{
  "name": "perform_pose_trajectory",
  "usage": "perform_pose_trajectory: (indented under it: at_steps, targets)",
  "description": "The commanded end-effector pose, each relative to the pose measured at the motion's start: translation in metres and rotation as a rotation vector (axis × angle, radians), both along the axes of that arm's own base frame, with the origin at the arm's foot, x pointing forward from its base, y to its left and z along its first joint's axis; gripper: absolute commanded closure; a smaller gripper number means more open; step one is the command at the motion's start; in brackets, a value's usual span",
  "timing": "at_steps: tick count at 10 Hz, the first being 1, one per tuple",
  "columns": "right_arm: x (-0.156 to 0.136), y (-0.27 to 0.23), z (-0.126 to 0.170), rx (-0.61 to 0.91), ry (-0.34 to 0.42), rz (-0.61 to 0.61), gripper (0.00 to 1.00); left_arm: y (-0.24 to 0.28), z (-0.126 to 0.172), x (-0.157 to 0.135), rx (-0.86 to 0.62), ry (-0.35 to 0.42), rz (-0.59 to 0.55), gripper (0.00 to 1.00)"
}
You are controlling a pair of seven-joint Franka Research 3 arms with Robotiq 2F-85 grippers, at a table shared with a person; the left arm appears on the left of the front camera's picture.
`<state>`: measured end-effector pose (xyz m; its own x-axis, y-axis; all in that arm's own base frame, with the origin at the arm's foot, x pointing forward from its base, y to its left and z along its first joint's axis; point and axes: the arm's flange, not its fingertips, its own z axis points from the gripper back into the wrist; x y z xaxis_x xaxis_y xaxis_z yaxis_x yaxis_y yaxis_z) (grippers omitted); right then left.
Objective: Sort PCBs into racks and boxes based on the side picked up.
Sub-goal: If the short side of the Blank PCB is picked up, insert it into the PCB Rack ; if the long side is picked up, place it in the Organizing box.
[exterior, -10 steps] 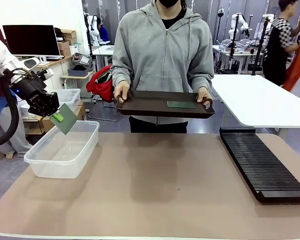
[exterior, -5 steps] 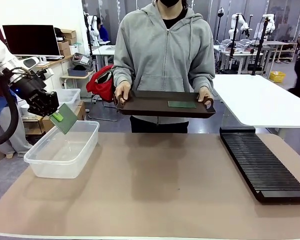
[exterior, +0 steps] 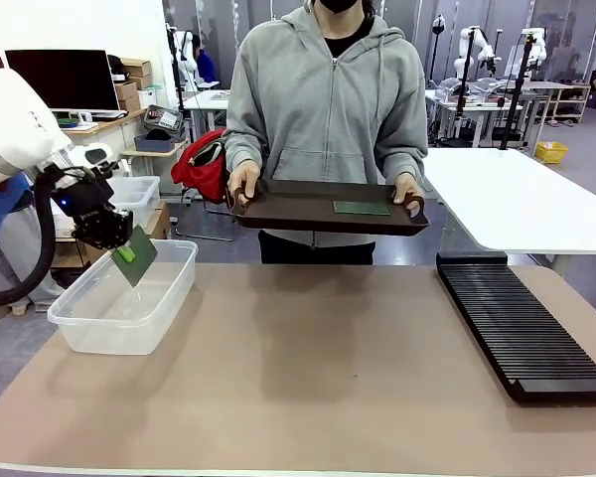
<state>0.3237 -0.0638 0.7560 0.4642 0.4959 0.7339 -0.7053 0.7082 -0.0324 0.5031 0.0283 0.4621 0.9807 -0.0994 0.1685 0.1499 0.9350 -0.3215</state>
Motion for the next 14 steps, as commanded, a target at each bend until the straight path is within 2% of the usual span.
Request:
perform_pose_trajectory:
  at_steps: [1,3,10,13,14]
  targets:
    - [0.0,0.001,-0.001,0.0,0.001,0.003,0.0,0.0,-0.016,0.0,0.029,0.039,0.028,0.97]
    - [0.0,0.001,-0.001,0.0,0.001,0.003,0.0,-0.004,-0.035,0.004,0.034,0.035,0.032,0.97]
    - [0.0,0.001,-0.001,0.0,0.001,0.003,0.0,-0.013,-0.091,0.011,0.036,0.143,0.002,0.97]
    - [0.0,0.001,-0.001,0.0,0.001,0.003,0.0,-0.017,-0.099,0.013,0.037,0.138,-0.015,0.97]
    - [0.0,0.001,-0.001,0.0,0.001,0.003,0.0,-0.016,-0.101,0.015,0.036,0.139,-0.004,0.84]
